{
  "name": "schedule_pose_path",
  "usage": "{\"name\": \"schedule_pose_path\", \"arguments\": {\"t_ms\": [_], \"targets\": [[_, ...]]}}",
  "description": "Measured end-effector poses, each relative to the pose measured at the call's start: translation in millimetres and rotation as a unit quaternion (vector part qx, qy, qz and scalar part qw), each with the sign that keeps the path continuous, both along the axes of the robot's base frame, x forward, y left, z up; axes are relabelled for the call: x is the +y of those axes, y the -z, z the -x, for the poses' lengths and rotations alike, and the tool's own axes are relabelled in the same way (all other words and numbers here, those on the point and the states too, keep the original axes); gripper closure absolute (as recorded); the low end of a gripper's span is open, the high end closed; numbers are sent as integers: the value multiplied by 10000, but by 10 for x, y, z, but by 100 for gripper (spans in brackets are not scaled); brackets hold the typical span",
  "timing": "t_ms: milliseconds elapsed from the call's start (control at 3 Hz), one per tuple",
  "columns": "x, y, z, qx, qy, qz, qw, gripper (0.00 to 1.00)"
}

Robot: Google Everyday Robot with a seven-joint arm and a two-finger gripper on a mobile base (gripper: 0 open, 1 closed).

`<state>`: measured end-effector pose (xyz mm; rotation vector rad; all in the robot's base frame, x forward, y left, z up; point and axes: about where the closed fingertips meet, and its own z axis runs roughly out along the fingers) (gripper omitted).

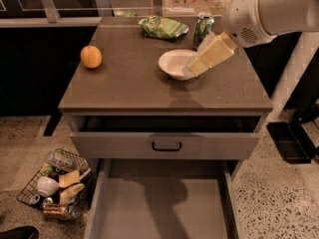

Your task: Place orange into middle drawer

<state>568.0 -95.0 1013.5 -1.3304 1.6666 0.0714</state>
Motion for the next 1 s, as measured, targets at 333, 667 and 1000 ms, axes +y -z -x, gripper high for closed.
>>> {"name": "schedule_pose_path", "arguments": {"t_ms": [333,667,1000], "targets": [[250,-122,-253,-447,23,-668,9968,0],[248,-329,-382,-810,228,-837,9929,0],[243,-330,-383,-812,232,-832,9930,0]]}}
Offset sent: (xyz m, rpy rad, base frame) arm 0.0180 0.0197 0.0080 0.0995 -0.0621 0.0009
